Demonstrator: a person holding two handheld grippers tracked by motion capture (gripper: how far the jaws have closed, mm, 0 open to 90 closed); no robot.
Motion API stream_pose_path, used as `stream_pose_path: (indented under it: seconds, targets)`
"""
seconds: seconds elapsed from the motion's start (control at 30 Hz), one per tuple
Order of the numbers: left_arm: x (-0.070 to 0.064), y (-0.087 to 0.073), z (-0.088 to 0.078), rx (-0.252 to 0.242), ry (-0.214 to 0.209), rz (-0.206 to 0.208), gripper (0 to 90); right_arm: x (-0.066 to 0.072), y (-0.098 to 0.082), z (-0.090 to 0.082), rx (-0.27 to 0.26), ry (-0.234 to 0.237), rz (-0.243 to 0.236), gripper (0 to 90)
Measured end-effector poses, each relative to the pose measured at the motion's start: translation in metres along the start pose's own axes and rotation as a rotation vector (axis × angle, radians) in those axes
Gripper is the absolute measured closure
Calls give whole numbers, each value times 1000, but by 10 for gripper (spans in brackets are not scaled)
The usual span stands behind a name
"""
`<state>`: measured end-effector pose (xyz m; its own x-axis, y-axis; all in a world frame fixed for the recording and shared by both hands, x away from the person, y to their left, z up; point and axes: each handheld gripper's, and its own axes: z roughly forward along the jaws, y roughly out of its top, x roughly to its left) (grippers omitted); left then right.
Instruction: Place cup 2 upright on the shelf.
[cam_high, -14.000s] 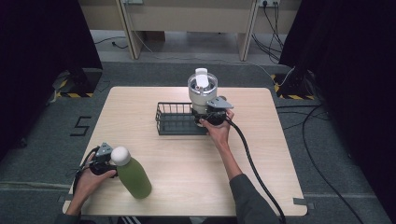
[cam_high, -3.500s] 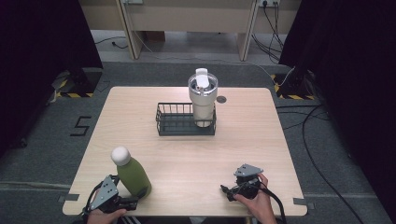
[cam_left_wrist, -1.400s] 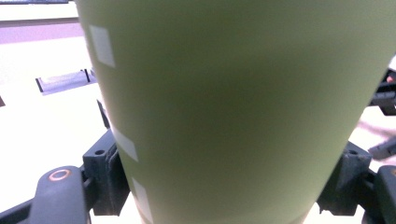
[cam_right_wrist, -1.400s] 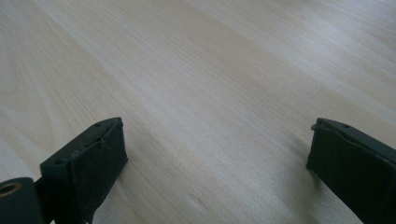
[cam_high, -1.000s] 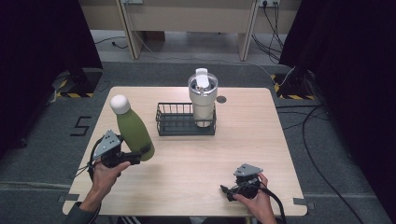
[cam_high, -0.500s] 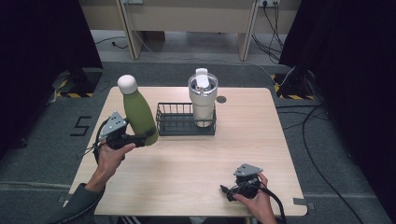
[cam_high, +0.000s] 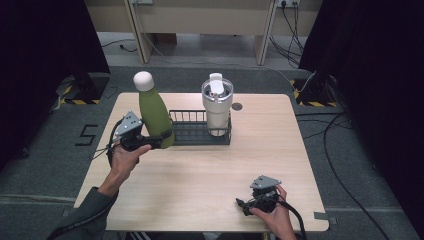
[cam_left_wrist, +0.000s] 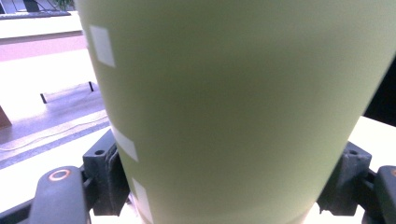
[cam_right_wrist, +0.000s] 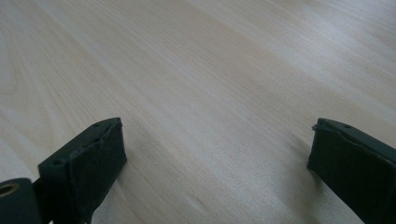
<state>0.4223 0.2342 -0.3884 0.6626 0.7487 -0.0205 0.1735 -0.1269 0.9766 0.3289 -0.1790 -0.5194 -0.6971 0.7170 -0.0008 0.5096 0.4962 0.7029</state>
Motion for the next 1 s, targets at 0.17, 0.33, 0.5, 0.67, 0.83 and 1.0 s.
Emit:
stream_pose_path:
  seconds: [0.17, 0.33, 0.5, 0.67, 0.83, 1.0]
  targets:
    - [1, 5, 5, 3, 0, 6, 207, 0, 0, 0, -1, 0, -3, 41]
    - [2, 8, 10, -1, -2, 5, 207, 0, 0, 0, -1, 0, -3, 41]
    - [4, 10, 17, 0, -5, -3, 207, 0, 0, 0, -1, 0, -3, 41]
    - [5, 13, 25, 4, -8, -6, 206, 0, 0, 0, 1, 1, -3, 40]
    - [6, 18, 33, 2, -6, -2, 207, 0, 0, 0, 1, 2, -4, 38]
    - [6, 22, 42, 2, -7, -8, 207, 0, 0, 0, 1, 2, -6, 38]
